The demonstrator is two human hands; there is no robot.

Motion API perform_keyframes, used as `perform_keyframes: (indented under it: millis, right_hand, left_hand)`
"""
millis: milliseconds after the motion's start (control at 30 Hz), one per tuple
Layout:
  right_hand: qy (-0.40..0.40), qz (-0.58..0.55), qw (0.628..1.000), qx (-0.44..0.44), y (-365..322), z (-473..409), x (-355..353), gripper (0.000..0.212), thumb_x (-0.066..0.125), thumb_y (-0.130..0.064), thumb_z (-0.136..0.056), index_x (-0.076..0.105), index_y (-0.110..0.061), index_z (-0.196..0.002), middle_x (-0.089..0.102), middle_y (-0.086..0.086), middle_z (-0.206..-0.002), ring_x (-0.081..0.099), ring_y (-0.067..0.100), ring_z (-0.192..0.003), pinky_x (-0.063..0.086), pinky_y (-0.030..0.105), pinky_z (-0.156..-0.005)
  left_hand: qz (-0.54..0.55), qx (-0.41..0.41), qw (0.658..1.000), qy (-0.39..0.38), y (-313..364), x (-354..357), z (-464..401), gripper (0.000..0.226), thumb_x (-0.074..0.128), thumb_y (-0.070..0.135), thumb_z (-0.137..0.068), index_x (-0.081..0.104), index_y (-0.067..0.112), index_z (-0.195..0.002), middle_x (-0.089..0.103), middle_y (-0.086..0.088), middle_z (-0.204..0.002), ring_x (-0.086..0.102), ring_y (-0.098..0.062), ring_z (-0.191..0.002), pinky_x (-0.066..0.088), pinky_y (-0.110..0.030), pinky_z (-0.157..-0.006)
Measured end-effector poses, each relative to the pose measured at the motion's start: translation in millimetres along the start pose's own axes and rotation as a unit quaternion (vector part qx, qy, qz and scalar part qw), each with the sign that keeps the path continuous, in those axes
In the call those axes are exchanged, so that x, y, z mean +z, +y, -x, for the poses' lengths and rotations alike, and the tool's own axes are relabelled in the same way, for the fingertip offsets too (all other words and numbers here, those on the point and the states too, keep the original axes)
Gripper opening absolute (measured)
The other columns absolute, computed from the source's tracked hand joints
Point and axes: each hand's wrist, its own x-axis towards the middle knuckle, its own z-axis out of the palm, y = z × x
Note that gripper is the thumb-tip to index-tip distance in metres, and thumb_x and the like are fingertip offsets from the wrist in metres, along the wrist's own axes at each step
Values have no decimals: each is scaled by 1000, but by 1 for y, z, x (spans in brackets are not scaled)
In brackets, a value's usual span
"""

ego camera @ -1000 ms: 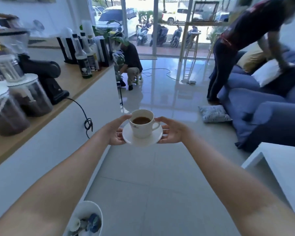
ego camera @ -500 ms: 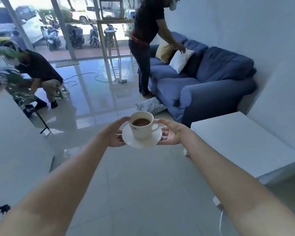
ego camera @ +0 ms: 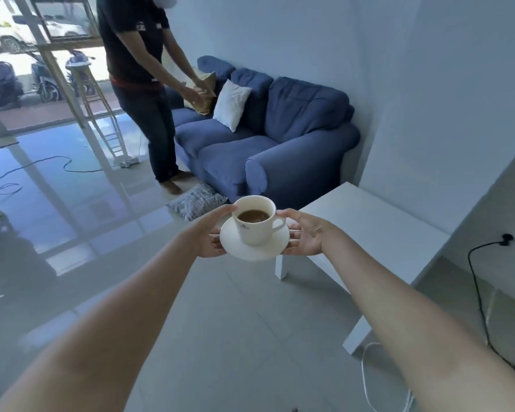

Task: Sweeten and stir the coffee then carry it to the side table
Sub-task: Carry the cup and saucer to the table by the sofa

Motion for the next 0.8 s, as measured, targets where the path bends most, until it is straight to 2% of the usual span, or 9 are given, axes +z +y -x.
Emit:
perform_keyframes:
  millis: [100, 200, 300, 400, 467, 600, 800]
  right_hand:
    - [19, -23, 1000, 3, -17, -20, -27, 44, 74, -29, -77, 57, -2, -106, 60, 15, -121, 62, 33, -102, 54, 47, -90]
    - [42, -32, 999, 1, -40, -45, -60, 55, 76, -28, -75, 53, -4, -118, 58, 16, -127, 61, 35, -105, 55, 47, -86]
    - [62, -53, 997, 3, -68, -67, -93, 60, 78, -26, -72, 52, -5, -122, 57, 16, -125, 60, 36, -109, 54, 48, -91]
    - [67, -63, 996, 4, -94, -90, -124, 64, 80, -26, -70, 53, -6, -124, 59, 15, -119, 61, 36, -107, 55, 47, -89]
    - [74, -66, 995, 0, -113, -105, -143, 65, 79, -26, -70, 52, -6, -125, 59, 15, -117, 61, 36, -107, 54, 47, -90]
    - [94, -93, 991, -8, -145, -128, -174, 60, 78, -25, -72, 53, -5, -123, 59, 15, -112, 61, 36, -102, 56, 46, -83]
    - [124, -131, 984, -10, -176, -158, -209, 53, 78, -24, -72, 56, -5, -117, 59, 14, -112, 61, 38, -102, 56, 46, -78]
  left_hand:
    - [-18, -19, 999, -19, 19, 28, -32, 81, 80, 42, -67, 48, -6, -124, 63, -17, -120, 66, -28, -93, 56, -38, -77]
    - [-35, -35, 998, -42, 38, 59, -70, 81, 80, 40, -68, 47, -7, -125, 64, -18, -117, 66, -29, -93, 56, -40, -76]
    - [-57, -52, 995, -63, 62, 96, -105, 80, 79, 39, -69, 48, -6, -127, 65, -17, -113, 66, -29, -92, 55, -39, -71]
    - [-74, -54, 992, -83, 85, 128, -133, 76, 77, 39, -73, 49, -7, -127, 66, -16, -108, 66, -28, -90, 54, -39, -67]
    - [-86, -50, 992, -82, 102, 148, -154, 80, 78, 40, -71, 48, -6, -129, 66, -17, -111, 66, -29, -92, 55, -40, -67]
    - [-109, -61, 988, -90, 132, 184, -195, 87, 81, 40, -67, 45, -3, -134, 65, -18, -118, 66, -31, -101, 55, -42, -69]
    - [-142, -65, 981, -115, 165, 229, -247, 84, 81, 38, -68, 46, -2, -133, 65, -18, -117, 66, -32, -100, 56, -43, -76]
